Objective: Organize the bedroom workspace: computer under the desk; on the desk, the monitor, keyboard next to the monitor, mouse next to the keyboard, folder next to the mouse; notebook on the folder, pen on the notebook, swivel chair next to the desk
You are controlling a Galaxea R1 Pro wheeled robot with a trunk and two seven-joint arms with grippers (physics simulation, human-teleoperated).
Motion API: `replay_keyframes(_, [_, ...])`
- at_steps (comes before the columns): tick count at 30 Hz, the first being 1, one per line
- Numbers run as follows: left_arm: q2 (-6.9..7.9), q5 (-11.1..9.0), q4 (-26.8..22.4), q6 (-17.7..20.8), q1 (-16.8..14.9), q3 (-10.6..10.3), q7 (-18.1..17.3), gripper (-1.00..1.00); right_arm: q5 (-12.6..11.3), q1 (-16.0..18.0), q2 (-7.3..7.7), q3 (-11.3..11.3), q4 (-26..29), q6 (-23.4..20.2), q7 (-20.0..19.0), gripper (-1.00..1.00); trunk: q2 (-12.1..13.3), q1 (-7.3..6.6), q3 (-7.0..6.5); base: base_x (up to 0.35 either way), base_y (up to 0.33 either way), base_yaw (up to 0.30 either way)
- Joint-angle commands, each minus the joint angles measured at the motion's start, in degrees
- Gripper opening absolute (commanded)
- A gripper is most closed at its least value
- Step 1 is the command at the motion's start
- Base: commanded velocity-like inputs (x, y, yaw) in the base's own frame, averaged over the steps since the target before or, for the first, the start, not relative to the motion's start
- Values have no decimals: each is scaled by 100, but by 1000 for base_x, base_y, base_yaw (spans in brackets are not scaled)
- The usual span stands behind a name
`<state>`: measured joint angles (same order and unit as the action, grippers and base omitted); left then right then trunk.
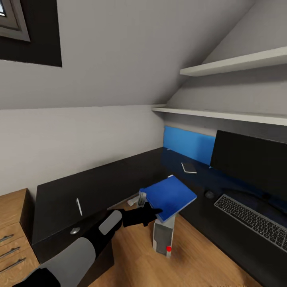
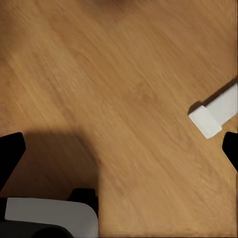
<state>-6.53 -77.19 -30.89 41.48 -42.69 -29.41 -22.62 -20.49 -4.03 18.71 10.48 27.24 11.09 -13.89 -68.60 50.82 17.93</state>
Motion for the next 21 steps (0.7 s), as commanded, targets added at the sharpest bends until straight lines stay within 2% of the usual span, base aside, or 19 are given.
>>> replay_keyframes(1, [1,-16,21,4,-6,-13,-23,-100,-60,-1,6,39,-3,21,0,100,37,-22,-13,0,0,-298])
replay_keyframes(8, [38,-59,406,-227,67,140,-196,-100,-60,-1,8,41,-32,55,13,100,278,-154,-121,0,0,-154])
replay_keyframes(9, [61,-53,538,-355,100,223,-396,-100,-64,0,23,37,-67,119,20,100,278,-154,-121,0,0,-36])
replay_keyframes(11, [104,-33,621,-560,171,263,-573,-100,-70,-1,23,35,-177,280,24,100,278,-154,-121,0,0,-23])
replay_keyframes(15, [143,-7,685,-1027,275,288,-754,-100,-71,5,10,28,-438,579,13,100,278,-154,-121,4,0,-9])
replay_keyframes(21, [158,4,752,-1191,326,290,-849,-100,-74,7,-5,40,-560,677,-3,100,278,-154,-121,240,0,-122])
